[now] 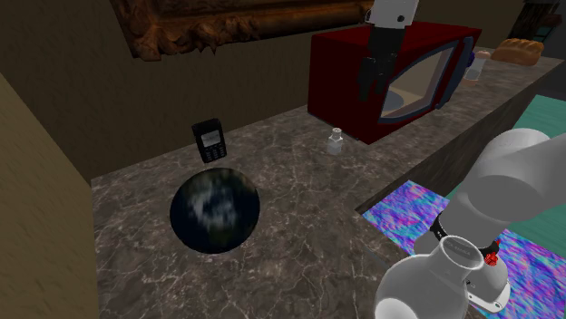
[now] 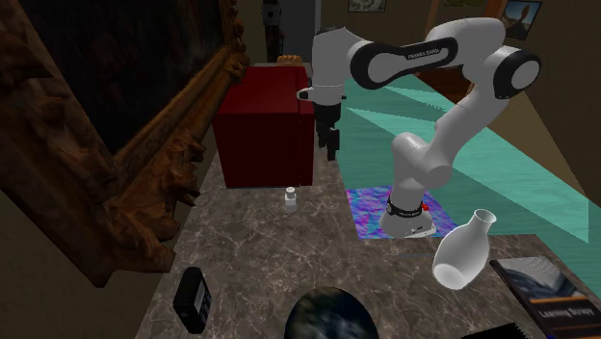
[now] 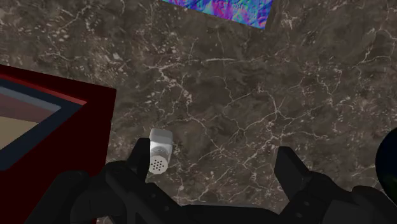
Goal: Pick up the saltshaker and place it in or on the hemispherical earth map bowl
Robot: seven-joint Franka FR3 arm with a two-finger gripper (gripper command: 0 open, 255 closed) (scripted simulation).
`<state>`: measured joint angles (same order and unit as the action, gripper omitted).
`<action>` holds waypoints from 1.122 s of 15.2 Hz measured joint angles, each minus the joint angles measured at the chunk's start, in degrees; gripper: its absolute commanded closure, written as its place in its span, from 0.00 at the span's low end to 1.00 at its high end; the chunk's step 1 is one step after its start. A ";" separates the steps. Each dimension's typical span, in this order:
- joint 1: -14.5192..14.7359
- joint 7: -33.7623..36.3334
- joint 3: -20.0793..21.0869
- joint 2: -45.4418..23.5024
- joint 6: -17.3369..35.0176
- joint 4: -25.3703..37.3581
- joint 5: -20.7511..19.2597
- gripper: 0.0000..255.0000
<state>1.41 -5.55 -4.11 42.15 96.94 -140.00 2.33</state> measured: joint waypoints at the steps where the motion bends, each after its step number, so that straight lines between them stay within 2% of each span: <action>1: 0.00 0.00 0.00 0.00 0.00 0.00 0.00 0.00; 3: -0.10 -0.89 -0.39 -1.47 2.36 -0.90 -0.62 0.00; 11: -0.23 -4.73 -1.69 -13.40 17.92 -4.01 -3.45 0.00; 13: -0.14 -5.65 -2.05 -18.63 22.25 -2.90 -3.96 0.00; 17: -0.11 -6.49 -2.25 -23.45 27.51 -3.01 -4.55 0.00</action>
<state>1.30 -12.04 -6.36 18.70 124.44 -143.01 -2.22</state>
